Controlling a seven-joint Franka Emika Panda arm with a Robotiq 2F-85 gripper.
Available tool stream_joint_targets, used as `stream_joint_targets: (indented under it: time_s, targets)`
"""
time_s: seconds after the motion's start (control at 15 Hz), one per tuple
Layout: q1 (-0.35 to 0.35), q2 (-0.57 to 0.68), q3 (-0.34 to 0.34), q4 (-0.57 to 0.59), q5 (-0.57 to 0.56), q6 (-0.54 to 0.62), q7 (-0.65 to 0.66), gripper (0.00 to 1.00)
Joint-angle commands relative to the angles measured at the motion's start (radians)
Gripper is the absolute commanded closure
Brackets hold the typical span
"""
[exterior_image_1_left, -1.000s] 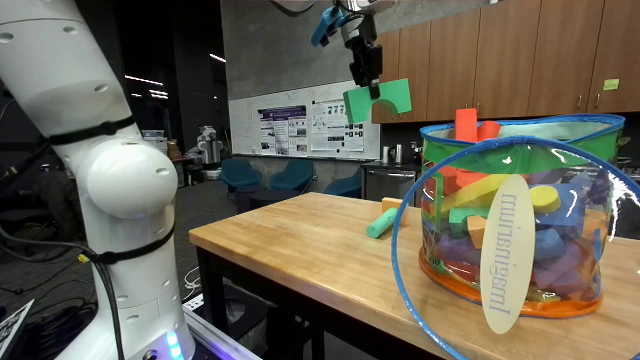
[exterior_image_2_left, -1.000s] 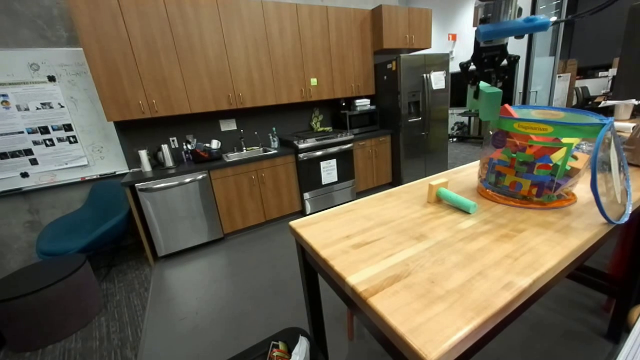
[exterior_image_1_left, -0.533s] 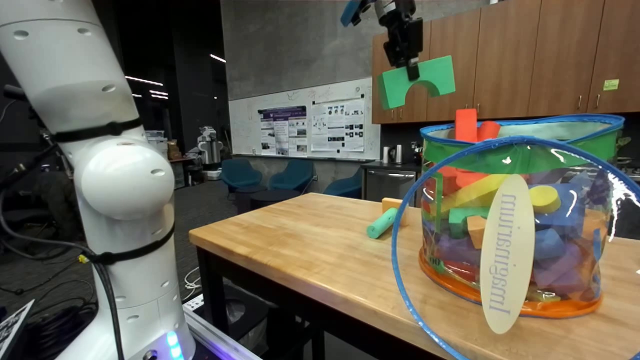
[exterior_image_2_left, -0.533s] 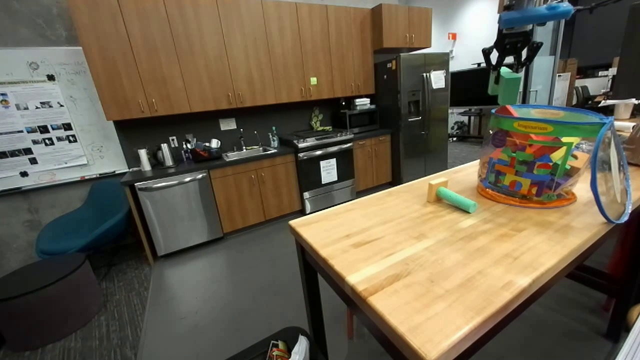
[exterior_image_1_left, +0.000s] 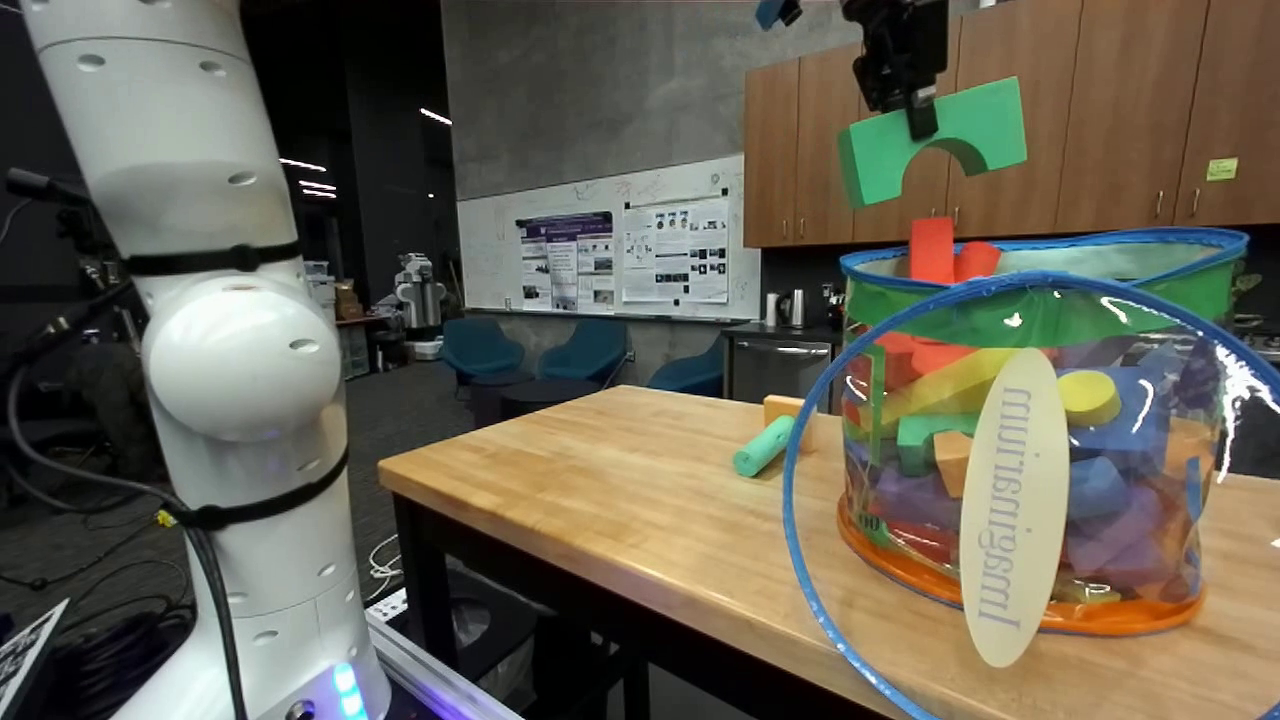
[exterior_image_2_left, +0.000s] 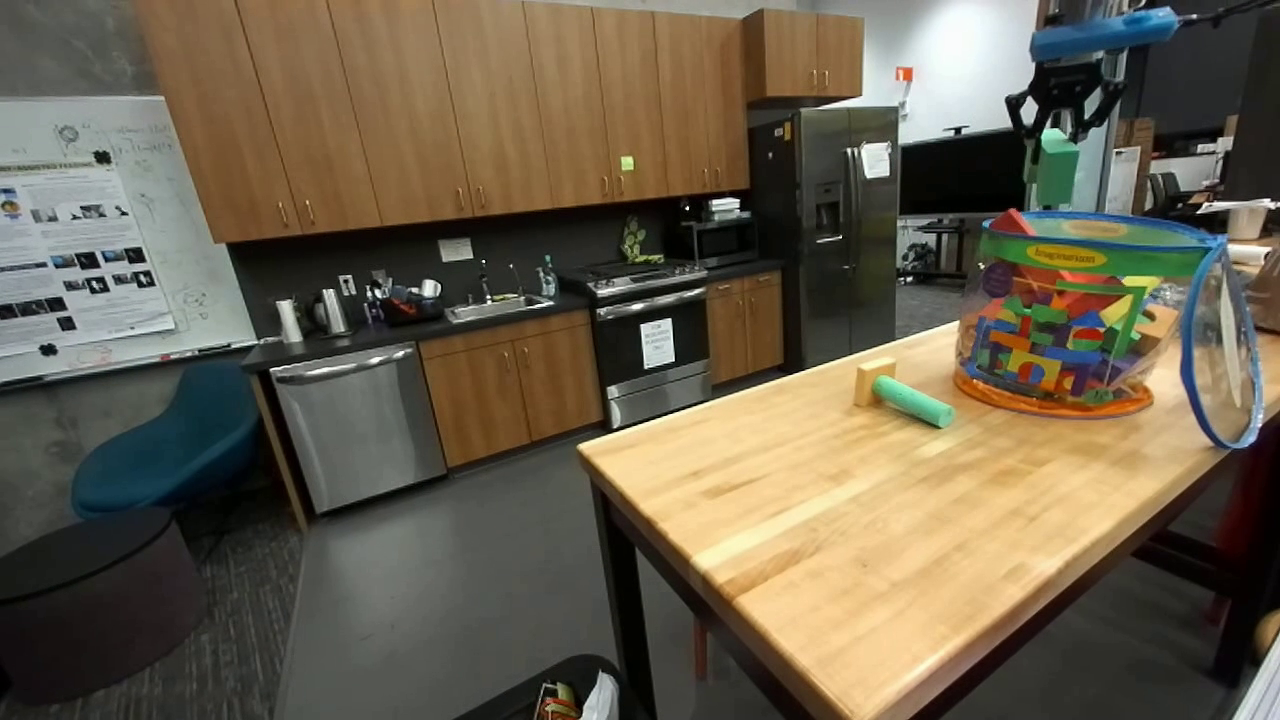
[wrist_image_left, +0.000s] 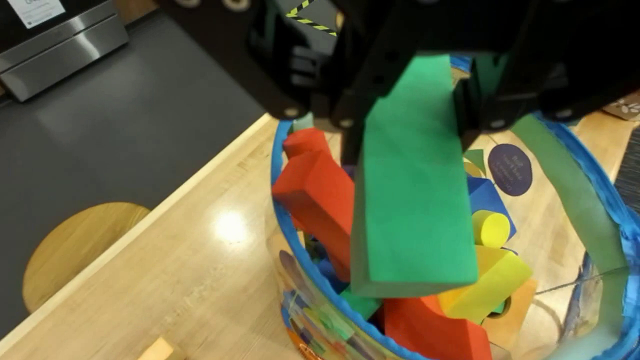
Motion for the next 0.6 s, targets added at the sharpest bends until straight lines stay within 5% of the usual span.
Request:
stream_joint_targets:
  time_s: [0.0,0.53]
  targets:
    - [-0.033,0.102,-0.041,0.089,0.057,0.003,-0.04,0.84]
    - [-0.083,0.232,-0.074,0.122,0.152,0.118,-0.033,0.84]
